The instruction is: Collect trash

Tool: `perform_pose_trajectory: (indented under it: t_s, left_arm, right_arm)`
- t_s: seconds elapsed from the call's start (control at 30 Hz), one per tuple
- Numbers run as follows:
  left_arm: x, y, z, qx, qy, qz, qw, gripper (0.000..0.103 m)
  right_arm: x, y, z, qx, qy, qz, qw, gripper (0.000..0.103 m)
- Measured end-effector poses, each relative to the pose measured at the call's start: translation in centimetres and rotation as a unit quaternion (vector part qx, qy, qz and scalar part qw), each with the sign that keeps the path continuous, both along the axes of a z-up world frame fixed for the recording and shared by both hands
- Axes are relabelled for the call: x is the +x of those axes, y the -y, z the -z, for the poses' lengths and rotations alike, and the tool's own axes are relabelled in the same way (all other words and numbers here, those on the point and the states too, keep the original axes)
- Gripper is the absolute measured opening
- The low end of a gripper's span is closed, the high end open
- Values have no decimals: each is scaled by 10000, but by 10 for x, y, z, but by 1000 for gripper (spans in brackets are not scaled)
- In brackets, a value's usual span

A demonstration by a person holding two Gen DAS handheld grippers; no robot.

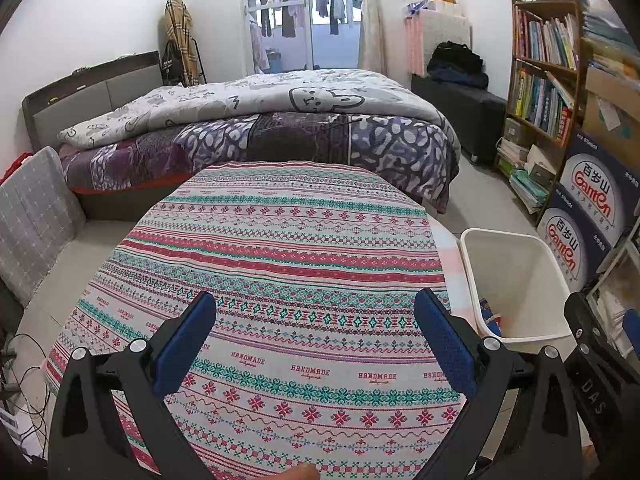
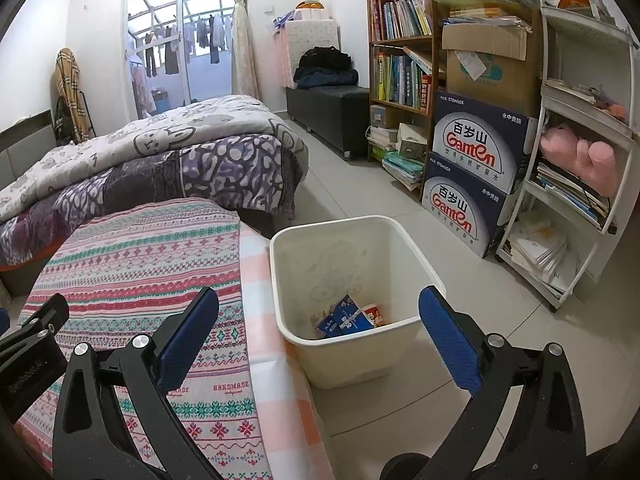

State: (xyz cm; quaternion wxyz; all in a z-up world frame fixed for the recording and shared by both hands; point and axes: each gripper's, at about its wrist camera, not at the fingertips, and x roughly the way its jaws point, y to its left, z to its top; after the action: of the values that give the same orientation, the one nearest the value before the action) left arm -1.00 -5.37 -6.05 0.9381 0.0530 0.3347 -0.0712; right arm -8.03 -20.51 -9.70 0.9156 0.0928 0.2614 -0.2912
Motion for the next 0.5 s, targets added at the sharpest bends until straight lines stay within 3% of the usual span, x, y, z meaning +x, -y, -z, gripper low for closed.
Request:
perform_pose_trajectory:
  t_s: [0.5]
  left_arm:
    - [2,0,1,63,-25,-5,10000,96]
  right_arm:
    - [1,-2,4,41,-77,-53,9999,96]
